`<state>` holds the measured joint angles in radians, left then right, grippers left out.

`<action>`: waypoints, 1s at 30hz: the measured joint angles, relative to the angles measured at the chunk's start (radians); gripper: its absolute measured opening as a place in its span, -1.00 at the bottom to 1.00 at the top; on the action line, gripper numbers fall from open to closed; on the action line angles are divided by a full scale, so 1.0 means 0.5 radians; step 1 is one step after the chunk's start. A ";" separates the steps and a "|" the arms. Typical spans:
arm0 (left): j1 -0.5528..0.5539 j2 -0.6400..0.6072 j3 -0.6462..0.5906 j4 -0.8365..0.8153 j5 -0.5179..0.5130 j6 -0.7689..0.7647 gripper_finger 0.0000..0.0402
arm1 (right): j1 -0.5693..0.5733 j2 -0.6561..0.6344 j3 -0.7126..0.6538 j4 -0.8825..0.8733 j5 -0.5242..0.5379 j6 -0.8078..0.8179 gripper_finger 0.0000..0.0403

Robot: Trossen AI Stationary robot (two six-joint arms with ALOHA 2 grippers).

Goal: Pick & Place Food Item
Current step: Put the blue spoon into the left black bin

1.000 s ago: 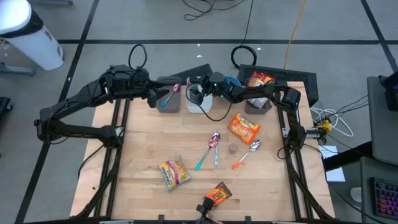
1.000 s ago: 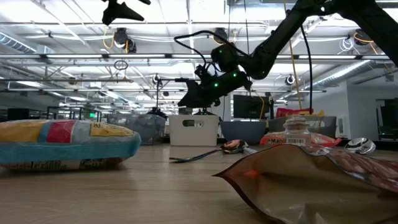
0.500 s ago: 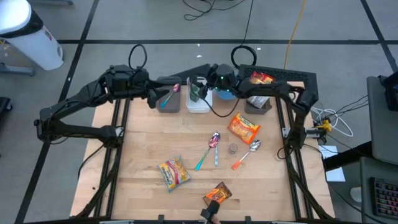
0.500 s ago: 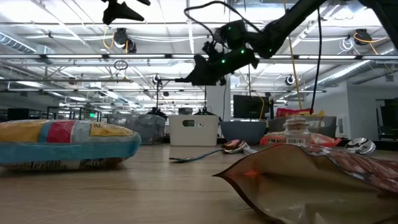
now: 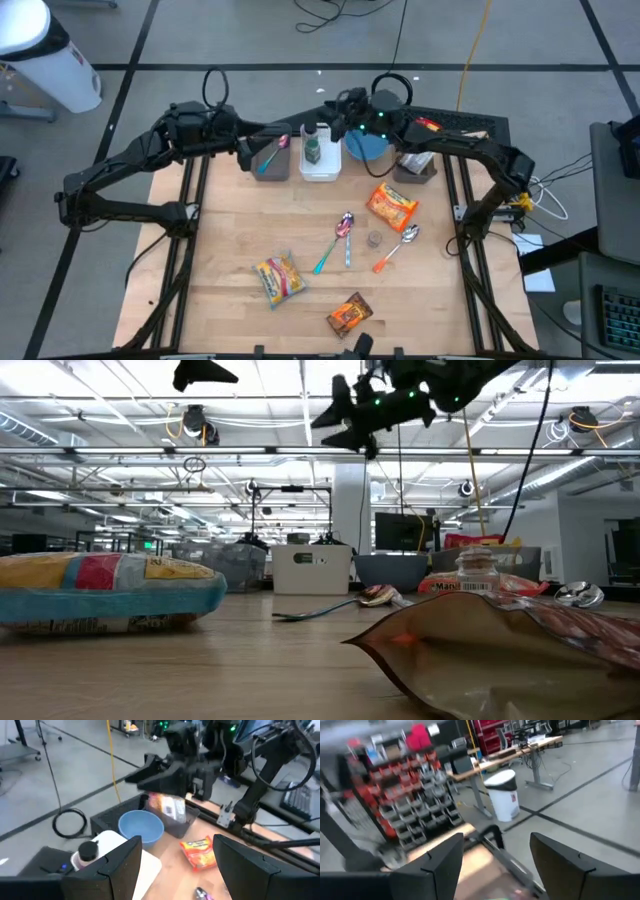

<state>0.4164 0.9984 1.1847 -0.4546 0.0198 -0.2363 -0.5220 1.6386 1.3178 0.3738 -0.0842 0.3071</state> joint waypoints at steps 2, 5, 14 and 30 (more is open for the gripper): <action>-0.003 0.023 0.000 -0.006 0.084 -0.026 0.27 | -0.001 -0.057 0.000 -0.020 -0.083 0.099 0.09; -0.010 0.052 -0.001 -0.091 0.296 -0.057 0.27 | 0.006 -0.158 -0.001 -0.083 -0.296 0.139 0.08; -0.274 0.251 0.000 -0.270 0.543 -0.060 0.27 | 0.381 -0.530 -0.001 -0.654 0.016 -0.050 0.06; -0.735 0.947 0.000 0.088 0.961 -0.252 0.27 | 1.138 -0.710 -0.121 -1.109 0.795 -0.065 0.05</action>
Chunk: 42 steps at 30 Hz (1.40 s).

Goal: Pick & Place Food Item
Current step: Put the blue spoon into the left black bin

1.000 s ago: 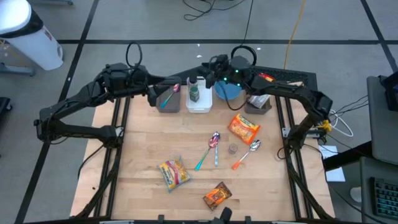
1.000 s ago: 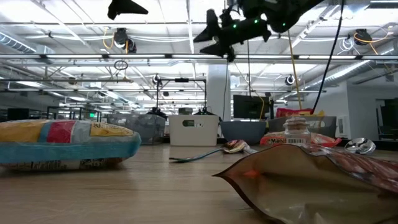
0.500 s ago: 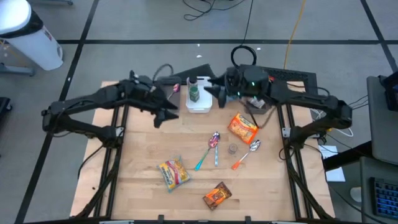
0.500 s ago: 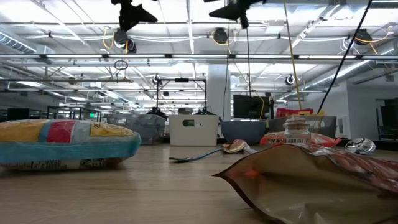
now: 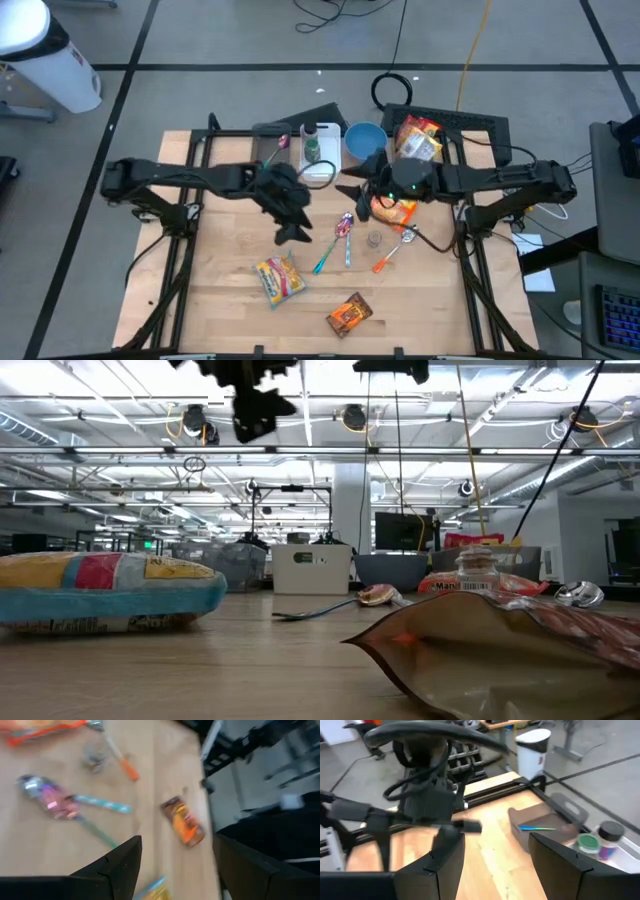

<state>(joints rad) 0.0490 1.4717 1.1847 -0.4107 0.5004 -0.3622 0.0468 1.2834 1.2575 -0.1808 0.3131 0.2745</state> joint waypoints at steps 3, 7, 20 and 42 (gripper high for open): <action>0.011 0.134 0.000 0.205 0.124 -0.117 0.27 | 0.051 -0.118 -0.216 0.100 0.103 0.049 0.05; 0.048 0.254 0.000 0.356 0.149 -0.278 0.27 | 0.130 -0.435 -0.642 0.316 0.106 0.222 0.05; 0.147 0.597 0.001 0.720 0.040 -0.782 0.27 | 0.565 -1.387 -1.562 0.614 0.112 0.481 0.05; 0.260 0.947 0.002 0.767 -0.322 -0.759 0.27 | 0.618 -1.404 -1.756 0.671 0.110 0.666 0.05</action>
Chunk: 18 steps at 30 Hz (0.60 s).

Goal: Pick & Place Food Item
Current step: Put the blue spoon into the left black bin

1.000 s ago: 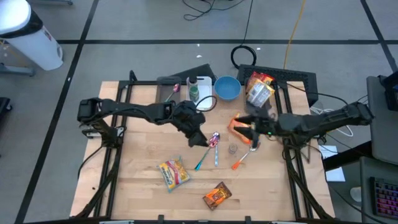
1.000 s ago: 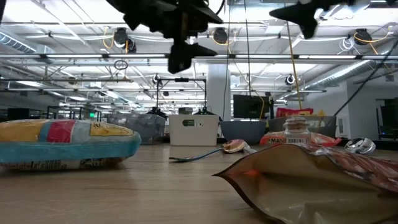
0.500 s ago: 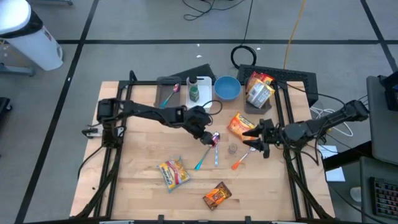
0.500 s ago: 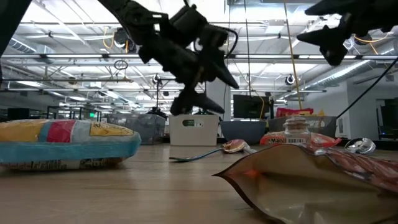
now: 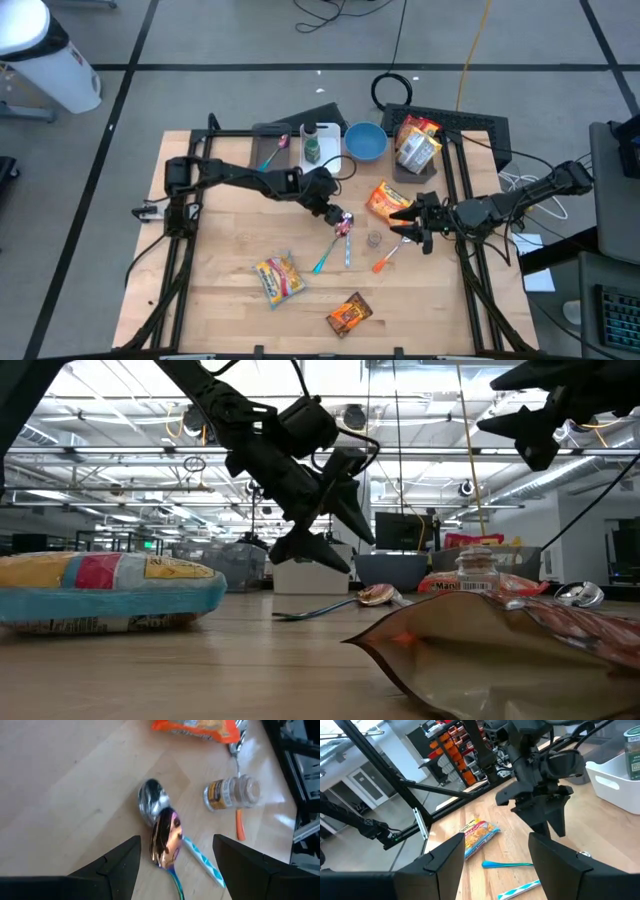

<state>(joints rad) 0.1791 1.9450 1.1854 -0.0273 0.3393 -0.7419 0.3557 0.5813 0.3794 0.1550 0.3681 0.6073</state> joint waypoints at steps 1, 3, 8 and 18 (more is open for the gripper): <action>0.004 0.000 0.000 0.006 0.002 0.018 0.27 | 0.000 0.000 -0.001 -0.002 0.005 -0.006 0.05; 0.008 0.000 0.000 0.005 0.014 0.065 0.27 | 0.000 0.000 -0.001 -0.001 0.051 -0.015 0.05; 0.011 0.000 0.000 -0.004 0.020 0.158 0.27 | -0.013 0.000 0.000 0.004 0.110 -0.032 0.05; 0.024 0.145 0.000 0.058 0.201 0.101 0.27 | -0.059 -0.004 -0.001 0.020 0.103 -0.035 0.05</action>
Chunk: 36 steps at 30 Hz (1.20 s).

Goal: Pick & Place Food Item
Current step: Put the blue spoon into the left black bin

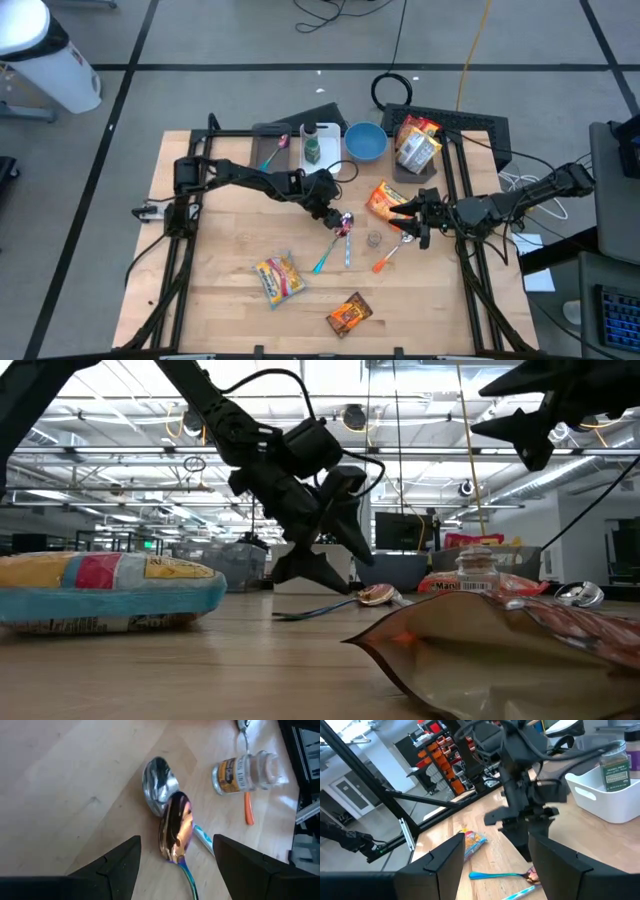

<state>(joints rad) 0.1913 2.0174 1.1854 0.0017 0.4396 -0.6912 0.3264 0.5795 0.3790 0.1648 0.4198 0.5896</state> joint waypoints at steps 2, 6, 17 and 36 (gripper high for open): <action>-0.001 0.025 0.000 0.019 0.007 -0.014 0.27 | 0.001 -0.005 0.001 0.013 -0.002 0.000 0.05; -0.013 0.066 0.000 0.085 0.008 -0.015 0.27 | 0.001 -0.006 0.000 0.015 -0.003 0.001 0.05; -0.049 0.103 0.000 0.249 -0.036 -0.005 0.26 | 0.001 -0.007 0.000 0.022 -0.004 0.021 0.05; -0.049 0.103 0.000 0.244 -0.043 -0.006 -0.94 | 0.001 -0.007 0.000 0.020 -0.005 0.002 0.05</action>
<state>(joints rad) 0.1669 2.0689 1.1854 0.1238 0.4181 -0.6943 0.3267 0.5762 0.3792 0.1749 0.4175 0.5903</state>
